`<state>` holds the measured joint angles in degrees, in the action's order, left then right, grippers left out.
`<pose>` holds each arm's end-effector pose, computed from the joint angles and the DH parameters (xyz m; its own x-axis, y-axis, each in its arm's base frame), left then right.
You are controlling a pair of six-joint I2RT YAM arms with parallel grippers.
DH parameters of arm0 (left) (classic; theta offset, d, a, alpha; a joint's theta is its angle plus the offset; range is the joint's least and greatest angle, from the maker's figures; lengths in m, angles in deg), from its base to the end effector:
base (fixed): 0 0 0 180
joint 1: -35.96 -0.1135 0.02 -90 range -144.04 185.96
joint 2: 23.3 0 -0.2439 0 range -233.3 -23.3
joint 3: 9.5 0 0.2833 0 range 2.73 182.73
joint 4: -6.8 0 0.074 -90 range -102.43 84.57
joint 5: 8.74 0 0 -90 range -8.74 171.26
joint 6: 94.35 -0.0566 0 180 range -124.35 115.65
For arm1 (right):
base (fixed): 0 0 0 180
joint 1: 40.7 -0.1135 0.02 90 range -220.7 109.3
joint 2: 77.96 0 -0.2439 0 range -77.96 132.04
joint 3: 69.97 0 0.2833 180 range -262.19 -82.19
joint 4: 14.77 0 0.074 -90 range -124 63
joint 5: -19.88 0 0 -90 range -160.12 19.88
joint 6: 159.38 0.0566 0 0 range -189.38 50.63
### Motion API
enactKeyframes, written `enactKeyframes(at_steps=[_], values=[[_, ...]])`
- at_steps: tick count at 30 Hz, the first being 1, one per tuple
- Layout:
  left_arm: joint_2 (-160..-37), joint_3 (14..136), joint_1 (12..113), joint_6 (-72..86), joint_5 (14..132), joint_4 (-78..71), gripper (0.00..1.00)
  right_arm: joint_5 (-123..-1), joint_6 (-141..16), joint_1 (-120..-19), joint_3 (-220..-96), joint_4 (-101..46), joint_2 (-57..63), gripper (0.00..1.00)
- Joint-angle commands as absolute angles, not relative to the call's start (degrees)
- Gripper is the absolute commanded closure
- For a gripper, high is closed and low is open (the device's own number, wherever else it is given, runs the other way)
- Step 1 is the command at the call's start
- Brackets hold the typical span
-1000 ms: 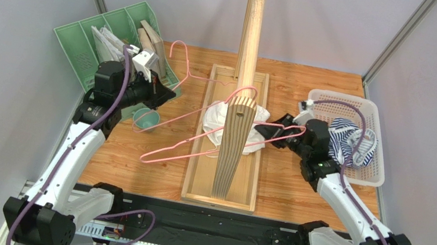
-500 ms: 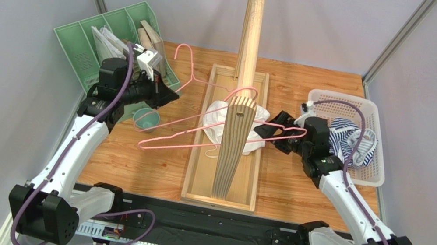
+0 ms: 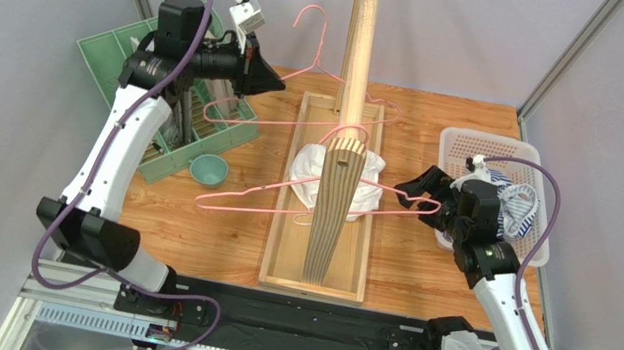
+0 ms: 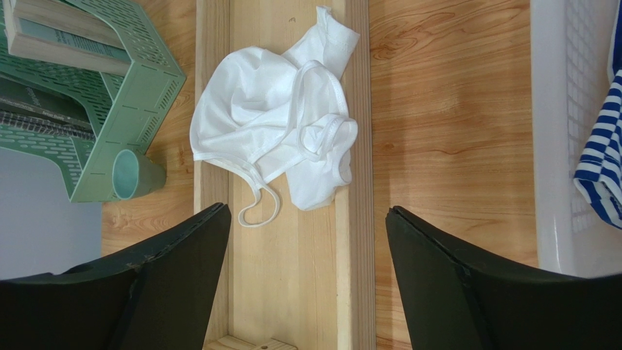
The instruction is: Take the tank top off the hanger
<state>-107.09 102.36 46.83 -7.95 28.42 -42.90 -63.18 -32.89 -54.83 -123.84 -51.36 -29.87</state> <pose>0.3295 -0.1092 0.4494 -0.3084 0.0979 -0.9462 0.8625 0.4482 -0.2348 0.2415 0.0678 0.2569 -0.6033 0.4569 -0.6537 0.0196 0.8279 0.5605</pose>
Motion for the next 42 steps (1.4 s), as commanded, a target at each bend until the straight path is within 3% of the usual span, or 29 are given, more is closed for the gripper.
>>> enactKeyframes(at_steps=[1,6,12,32,42], values=[[-115.0,115.6,46.8,-16.4,21.1,-58.4,1.0,-64.2,-36.0,-54.3,-125.9,-54.2,-33.5,0.16],[-126.5,136.4,50.7,-20.3,18.5,-68.8,1.0,-66.2,-37.6,-53.8,-126.0,-55.5,-36.5,0.16],[-134.7,148.8,54.1,-17.5,15.4,-70.2,1.0,-68.3,-39.1,-53.4,-126.7,-56.4,-39.6,0.16],[-134.2,146.6,57.9,10.8,5.8,-29.1,1.0,-67.7,-39.6,-52.1,-124.9,-57.4,-43.8,0.16],[-133.3,145.0,57.6,11.2,8.8,-27.8,1.0,-68.0,-40.4,-52.1,-125.4,-58.6,-44.6,0.16]])
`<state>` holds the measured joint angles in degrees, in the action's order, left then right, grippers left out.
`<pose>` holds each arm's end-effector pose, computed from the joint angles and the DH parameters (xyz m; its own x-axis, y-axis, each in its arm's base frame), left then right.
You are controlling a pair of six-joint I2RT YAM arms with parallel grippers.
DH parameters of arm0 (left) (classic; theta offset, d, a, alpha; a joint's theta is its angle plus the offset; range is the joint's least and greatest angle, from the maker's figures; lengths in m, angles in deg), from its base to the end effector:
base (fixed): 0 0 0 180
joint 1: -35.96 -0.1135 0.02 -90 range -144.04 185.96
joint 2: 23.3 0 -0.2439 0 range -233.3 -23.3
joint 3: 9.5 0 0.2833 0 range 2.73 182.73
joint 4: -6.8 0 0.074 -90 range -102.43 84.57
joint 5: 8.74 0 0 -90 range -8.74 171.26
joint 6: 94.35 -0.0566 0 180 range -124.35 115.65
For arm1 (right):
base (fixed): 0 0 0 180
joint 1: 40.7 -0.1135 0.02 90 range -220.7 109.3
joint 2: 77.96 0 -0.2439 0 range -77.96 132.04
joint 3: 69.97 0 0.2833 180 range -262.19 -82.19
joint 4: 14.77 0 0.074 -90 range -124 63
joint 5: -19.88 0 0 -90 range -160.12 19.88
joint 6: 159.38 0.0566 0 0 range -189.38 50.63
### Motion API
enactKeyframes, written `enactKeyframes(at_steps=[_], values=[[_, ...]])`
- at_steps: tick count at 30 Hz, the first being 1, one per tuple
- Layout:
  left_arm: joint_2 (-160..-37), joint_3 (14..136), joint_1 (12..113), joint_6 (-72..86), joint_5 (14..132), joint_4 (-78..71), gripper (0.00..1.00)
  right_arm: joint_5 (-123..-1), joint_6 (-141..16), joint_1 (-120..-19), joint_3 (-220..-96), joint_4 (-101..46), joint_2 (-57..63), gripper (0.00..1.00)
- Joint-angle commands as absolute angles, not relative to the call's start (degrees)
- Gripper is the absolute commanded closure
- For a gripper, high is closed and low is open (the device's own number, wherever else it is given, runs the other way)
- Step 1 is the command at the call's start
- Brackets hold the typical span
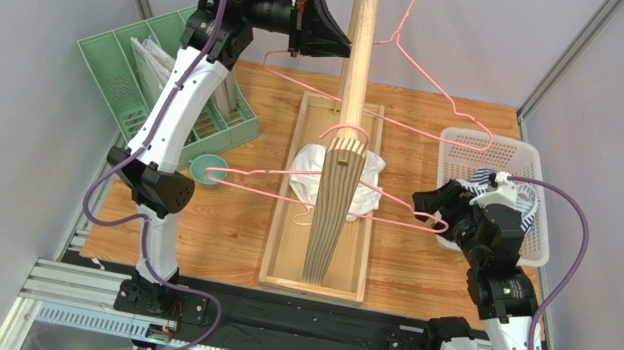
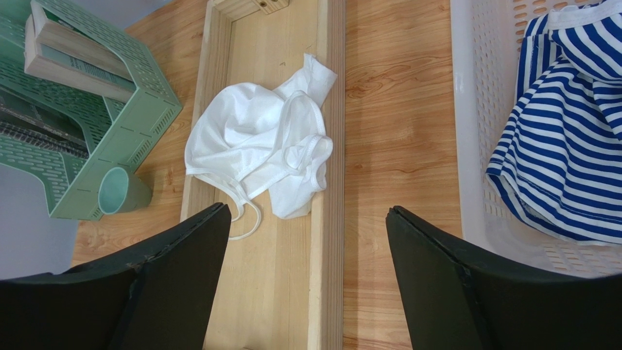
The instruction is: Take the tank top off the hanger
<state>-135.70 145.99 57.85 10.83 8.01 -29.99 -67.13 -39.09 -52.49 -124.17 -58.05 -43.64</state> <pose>0.3599 -0.2030 0.5424 -0.1611 -0.0166 -0.9868 0.9827 -0.0951 -0.1589 0.1998 0.0447 0.2955 -0.4622 0.4181 -0.7820 -0.0206 0.8766 0.4808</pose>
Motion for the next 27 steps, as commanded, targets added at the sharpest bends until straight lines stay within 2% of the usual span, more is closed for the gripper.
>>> enactKeyframes(at_steps=[1,7,18,27], values=[[-132.6,143.5,57.4,9.6,9.4,-28.2,1.0,-68.0,-40.5,-52.1,-125.4,-58.6,-44.6,0.16],[-125.2,133.5,56.0,4.0,16.6,-29.9,1.0,-67.5,-40.8,-52.1,-125.7,-58.9,-44.4,0.15],[-121.6,131.0,55.3,0.1,21.8,-32.9,1.0,-66.4,-40.2,-52.0,-124.3,-58.3,-43.5,0.16],[-118.0,123.9,55.1,-4.0,27.7,-34.7,1.0,-67.4,-40.8,-52.0,-124.1,-58.6,-41.8,0.15]])
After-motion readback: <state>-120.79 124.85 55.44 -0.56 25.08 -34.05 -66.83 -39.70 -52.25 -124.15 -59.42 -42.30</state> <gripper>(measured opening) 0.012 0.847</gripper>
